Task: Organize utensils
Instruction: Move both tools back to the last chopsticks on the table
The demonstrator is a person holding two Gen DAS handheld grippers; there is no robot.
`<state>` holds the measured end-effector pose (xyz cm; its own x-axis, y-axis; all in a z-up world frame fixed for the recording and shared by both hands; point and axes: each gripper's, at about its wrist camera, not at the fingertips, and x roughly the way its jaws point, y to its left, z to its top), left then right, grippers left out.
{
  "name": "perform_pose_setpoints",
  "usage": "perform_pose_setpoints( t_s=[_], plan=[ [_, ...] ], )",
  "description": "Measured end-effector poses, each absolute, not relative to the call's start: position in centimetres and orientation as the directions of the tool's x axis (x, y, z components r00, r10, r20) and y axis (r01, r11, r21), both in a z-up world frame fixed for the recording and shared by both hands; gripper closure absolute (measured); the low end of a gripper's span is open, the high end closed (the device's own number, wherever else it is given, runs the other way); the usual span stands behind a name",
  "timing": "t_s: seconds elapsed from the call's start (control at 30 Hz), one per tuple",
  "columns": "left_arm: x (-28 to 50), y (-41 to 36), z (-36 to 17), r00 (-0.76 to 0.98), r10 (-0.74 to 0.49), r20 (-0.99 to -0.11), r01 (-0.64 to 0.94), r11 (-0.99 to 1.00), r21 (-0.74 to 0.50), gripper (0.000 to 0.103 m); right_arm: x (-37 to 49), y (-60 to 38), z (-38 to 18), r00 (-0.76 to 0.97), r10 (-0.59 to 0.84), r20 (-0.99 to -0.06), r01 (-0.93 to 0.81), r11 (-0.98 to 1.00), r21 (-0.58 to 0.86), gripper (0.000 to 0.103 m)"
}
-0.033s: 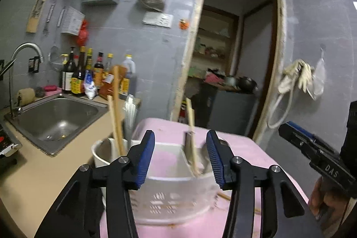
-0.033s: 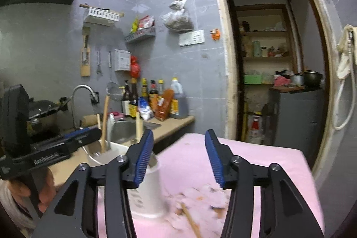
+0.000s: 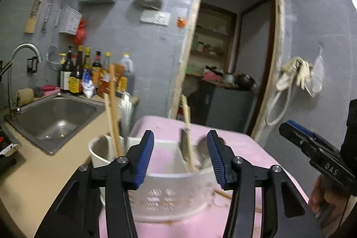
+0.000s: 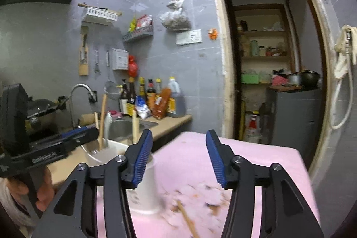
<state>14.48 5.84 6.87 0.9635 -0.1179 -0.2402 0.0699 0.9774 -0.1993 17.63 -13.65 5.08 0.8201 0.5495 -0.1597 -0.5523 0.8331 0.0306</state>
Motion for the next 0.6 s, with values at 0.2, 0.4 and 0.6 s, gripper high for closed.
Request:
perform_pose_setpoints(
  t_s=[0.2, 0.4, 0.6],
  plan=[
    [14.2, 3.0, 5.7, 0.920, -0.213, -0.329, 0.149, 0.967, -0.208, 0.047, 16.6, -18.1, 3.7, 0.853, 0.465, -0.235, -0.478, 0.878, 0.002, 0.035],
    [14.3, 0.4, 2.9, 0.843, -0.271, -0.464, 0.201, 0.960, -0.194, 0.046, 16.0, -21.4, 1.4, 0.846, 0.409, -0.342, -0.434, 0.901, 0.003, 0.032],
    [14.2, -0.9, -0.2, 0.725, -0.316, -0.612, 0.217, 0.948, -0.232, 0.046, 15.9, -23.8, -1.1, 0.805, 0.382, -0.453, -0.417, 0.909, 0.026, 0.029]
  ],
)
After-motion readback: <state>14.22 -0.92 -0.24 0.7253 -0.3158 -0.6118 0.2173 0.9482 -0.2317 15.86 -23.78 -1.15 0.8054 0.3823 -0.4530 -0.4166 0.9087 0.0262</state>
